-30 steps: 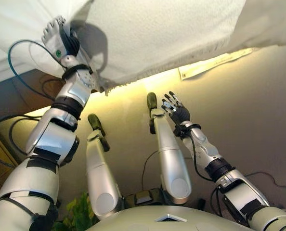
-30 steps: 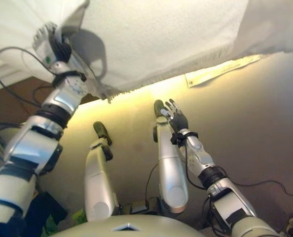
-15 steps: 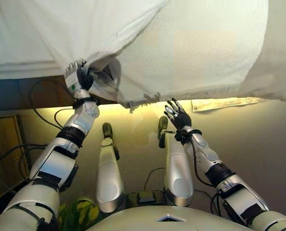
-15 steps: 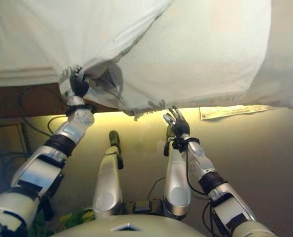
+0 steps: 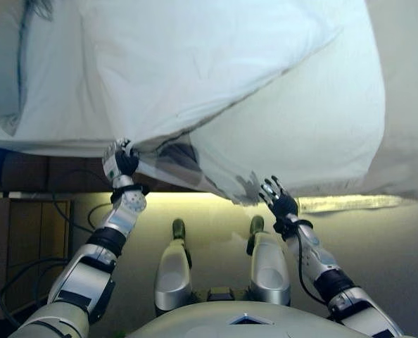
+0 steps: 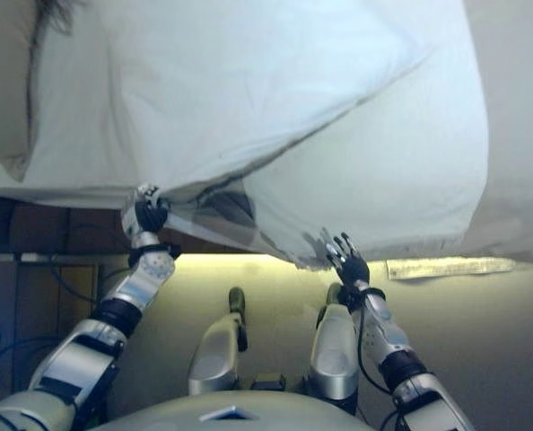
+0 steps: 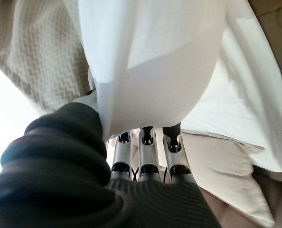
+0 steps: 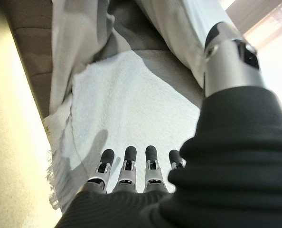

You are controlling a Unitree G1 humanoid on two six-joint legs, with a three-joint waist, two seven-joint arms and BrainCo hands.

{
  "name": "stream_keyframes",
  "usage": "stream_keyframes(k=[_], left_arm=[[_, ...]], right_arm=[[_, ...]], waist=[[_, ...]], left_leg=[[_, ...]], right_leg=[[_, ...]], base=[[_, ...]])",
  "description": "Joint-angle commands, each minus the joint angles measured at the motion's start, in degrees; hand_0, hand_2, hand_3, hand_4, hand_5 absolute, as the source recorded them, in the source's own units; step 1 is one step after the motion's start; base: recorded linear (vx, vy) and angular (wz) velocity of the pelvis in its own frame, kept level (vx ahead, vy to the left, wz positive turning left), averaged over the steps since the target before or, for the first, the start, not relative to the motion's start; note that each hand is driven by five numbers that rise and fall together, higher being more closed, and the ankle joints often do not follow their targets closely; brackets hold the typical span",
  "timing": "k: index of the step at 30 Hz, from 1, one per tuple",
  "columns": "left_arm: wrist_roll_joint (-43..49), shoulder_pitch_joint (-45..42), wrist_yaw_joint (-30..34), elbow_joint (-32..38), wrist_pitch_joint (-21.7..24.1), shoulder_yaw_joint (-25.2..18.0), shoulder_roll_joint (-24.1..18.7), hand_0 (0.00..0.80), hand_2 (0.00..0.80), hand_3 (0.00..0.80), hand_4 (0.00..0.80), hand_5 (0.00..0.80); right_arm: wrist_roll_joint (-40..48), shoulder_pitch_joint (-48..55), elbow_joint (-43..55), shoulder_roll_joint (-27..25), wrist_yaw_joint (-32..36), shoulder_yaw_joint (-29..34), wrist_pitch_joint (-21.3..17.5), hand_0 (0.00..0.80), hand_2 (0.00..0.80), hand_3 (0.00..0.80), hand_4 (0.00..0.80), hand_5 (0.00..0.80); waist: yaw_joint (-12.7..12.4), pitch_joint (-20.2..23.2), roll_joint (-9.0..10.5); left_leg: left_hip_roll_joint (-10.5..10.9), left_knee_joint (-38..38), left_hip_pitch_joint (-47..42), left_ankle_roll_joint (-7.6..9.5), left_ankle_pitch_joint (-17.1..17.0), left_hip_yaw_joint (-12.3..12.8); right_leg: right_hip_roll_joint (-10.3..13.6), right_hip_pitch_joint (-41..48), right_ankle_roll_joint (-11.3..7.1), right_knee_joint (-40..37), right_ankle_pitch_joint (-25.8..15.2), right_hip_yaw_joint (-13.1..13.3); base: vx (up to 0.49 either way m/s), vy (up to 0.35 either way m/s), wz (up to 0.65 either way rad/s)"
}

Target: Make the bed neatly

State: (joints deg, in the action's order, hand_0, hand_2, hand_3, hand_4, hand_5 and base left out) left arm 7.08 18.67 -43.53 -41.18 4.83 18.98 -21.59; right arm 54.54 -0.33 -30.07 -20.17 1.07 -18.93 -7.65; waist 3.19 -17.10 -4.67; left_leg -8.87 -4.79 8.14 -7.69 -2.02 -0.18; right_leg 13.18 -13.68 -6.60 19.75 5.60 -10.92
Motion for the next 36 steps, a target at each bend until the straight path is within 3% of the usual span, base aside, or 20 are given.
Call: stream_keyframes(k=[1, 8, 24, 32, 36], left_arm=[[-5.6, -6.0, -2.4, 0.5, 1.6, -7.7, -3.6, 0.8, 0.8, 0.8, 0.8, 0.8], [-8.4, -10.4, -2.7, -0.7, 0.3, -11.1, -2.0, 0.8, 0.8, 0.8, 0.8, 0.8], [-8.7, -11.8, 0.0, -9.1, -4.3, -17.8, -7.8, 0.8, 0.8, 0.8, 0.8, 0.8], [-9.8, -12.1, 2.2, -12.0, -5.7, -20.8, -11.5, 0.8, 0.8, 0.8, 0.8, 0.8], [-9.7, -11.5, 3.4, -14.1, -6.7, -21.5, -13.2, 0.8, 0.8, 0.8, 0.8, 0.8]], right_arm=[[-2.5, 5.3, 0.4, 2.8, 1.3, 2.5, 0.7, 0.0, 0.0, 0.0, 0.0, 0.0], [-3.2, 9.2, 1.0, 3.7, 1.7, 4.9, 2.0, 0.0, 0.0, 0.0, 0.0, 0.0], [-3.4, 12.6, -1.4, 1.7, 4.8, 6.6, 1.5, 0.0, 0.0, 0.0, 0.0, 0.0], [-4.7, 13.8, 0.1, -1.6, 5.9, 8.4, 3.4, 0.0, 0.0, 0.0, 0.0, 0.0], [-5.6, 14.6, -0.4, -2.1, 6.7, 9.2, 3.1, 0.0, 0.0, 0.0, 0.0, 0.0]], waist=[[-3.2, 6.3, 2.38], [-4.4, 9.5, 1.93], [-4.7, 11.7, 0.56], [-3.9, 11.8, -1.0], [-3.3, 12.2, -1.58]], left_leg=[[-1.8, -1.3, 0.8, 1.27, -2.5, -0.5], [-1.8, 0.8, -1.5, 0.75, -3.5, -2.0], [-0.2, 2.3, -2.7, 0.18, -4.0, -3.8], [0.8, 2.4, -2.3, 0.07, -3.8, -3.4], [1.1, 3.2, -2.7, 0.13, -4.1, -1.7]], right_leg=[[2.5, 6.5, -0.59, -9.1, -4.2, -0.6], [2.2, 10.4, -0.66, -11.0, -4.0, -2.8], [2.8, 13.0, -1.25, -12.2, -3.5, -2.9], [4.3, 12.4, -2.39, -12.7, -4.1, -2.3], [5.0, 12.8, -3.08, -13.5, -4.7, -3.1]], base=[[0.154, 0.016, 0.2], [0.11, 0.03, 0.19], [0.055, 0.06, 0.04], [0.013, 0.144, 0.0], [0.046, 0.142, 0.0]])
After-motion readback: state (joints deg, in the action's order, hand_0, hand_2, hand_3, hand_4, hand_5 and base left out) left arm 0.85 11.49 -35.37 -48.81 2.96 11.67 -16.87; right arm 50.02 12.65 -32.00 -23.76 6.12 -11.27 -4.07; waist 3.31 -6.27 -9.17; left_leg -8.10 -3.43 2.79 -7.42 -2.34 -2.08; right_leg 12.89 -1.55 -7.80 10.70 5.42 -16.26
